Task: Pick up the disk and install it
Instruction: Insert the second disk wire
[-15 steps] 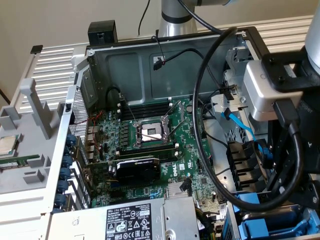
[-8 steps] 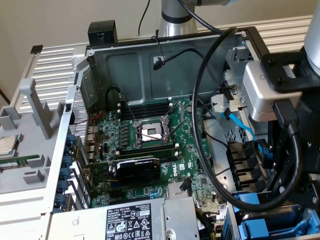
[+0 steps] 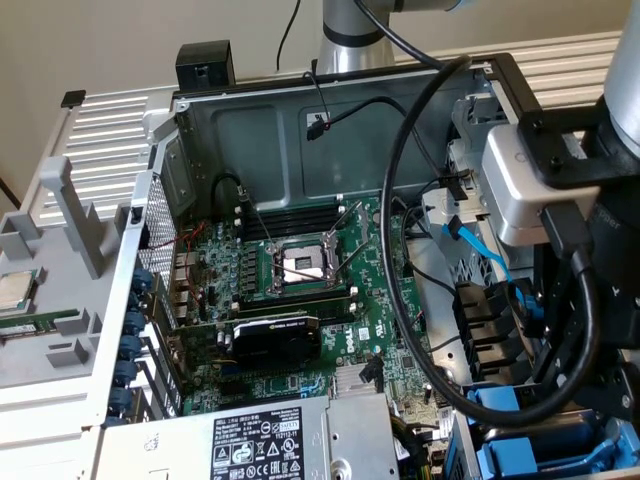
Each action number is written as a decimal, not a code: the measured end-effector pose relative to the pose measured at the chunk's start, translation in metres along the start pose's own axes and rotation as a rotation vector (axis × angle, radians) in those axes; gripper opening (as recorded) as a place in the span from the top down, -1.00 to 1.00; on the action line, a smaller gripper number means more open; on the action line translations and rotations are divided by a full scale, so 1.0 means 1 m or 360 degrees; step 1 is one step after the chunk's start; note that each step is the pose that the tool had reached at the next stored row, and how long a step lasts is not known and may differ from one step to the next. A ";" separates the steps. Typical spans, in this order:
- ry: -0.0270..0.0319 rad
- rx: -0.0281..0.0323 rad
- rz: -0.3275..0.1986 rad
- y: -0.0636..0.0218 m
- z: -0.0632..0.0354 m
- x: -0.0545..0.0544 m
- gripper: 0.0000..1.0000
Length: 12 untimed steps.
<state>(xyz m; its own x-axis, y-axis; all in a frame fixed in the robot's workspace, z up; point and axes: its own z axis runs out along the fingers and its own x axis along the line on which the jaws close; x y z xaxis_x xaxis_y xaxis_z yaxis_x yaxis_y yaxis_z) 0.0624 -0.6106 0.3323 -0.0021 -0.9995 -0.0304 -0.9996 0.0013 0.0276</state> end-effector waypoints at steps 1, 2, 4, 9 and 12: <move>0.00001 0.00007 0.0000 0.0000 0.0001 0.000 0.66; 0.00001 0.00014 0.0000 0.0000 0.0002 0.000 0.66; -0.00002 0.00026 0.0000 0.0000 0.0004 0.000 0.66; -0.00002 0.00049 0.0000 0.0000 0.0006 0.000 0.66; -0.00002 0.00051 0.0000 0.0000 0.0006 0.000 0.66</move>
<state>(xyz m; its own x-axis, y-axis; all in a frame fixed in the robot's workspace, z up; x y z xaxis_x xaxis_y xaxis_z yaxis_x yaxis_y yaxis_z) 0.0623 -0.6106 0.3317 -0.0021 -0.9995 -0.0305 -0.9997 0.0013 0.0243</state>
